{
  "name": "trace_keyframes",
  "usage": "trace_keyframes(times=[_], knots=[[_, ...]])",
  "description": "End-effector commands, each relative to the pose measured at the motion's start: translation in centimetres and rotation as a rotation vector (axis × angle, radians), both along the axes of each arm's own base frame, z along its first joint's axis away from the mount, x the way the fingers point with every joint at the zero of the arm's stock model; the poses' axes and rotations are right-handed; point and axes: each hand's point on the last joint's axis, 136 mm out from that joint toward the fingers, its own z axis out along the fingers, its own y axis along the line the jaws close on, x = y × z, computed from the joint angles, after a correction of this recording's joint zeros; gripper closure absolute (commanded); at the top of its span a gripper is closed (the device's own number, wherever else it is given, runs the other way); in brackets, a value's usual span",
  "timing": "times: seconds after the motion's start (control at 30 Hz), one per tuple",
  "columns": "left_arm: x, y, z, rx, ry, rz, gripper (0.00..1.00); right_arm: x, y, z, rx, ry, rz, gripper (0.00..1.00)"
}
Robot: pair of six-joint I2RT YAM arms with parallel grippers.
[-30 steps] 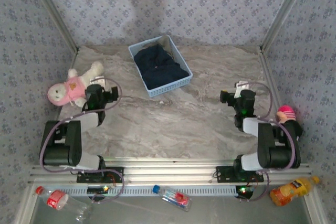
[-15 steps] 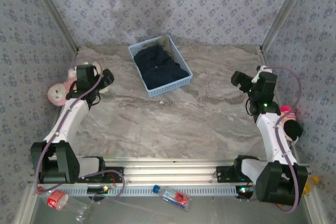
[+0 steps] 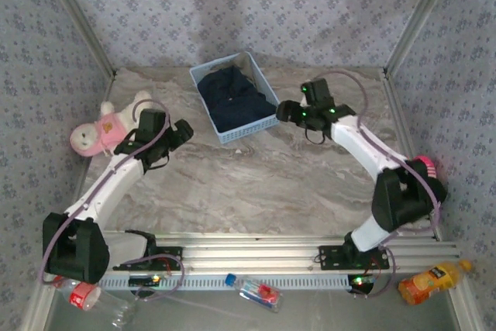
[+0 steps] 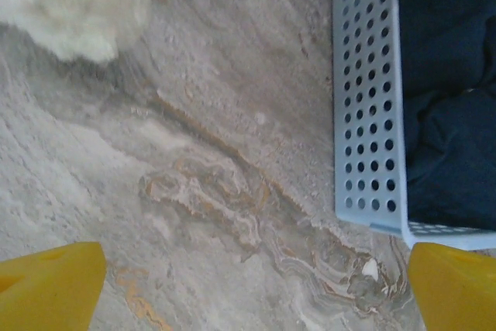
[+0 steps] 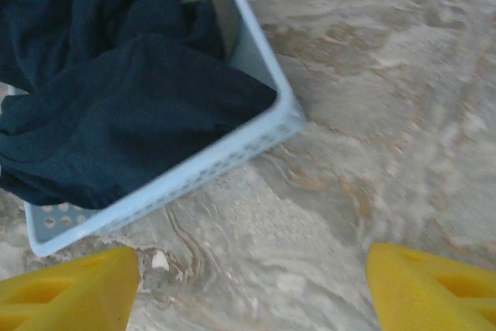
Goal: Fold and stack the mixed laundry pile
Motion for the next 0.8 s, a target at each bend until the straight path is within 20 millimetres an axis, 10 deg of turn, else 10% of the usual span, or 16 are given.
trace_keyframes(times=[0.0,0.3,0.77], knots=[[1.0,-1.7,1.3,-0.059,-0.038,-0.055,0.0,3.6,0.5,-0.3,-0.149,-0.017,0.077,0.21],[0.0,-1.7,2.5,0.025,0.004,-0.159,0.0,10.4,1.5,-5.5,-0.439,0.066,0.269,0.46],[0.5,-2.0,3.5,0.018,0.006,-0.176,0.0,11.0,2.2,-8.6,-0.473,0.098,0.309,0.88]])
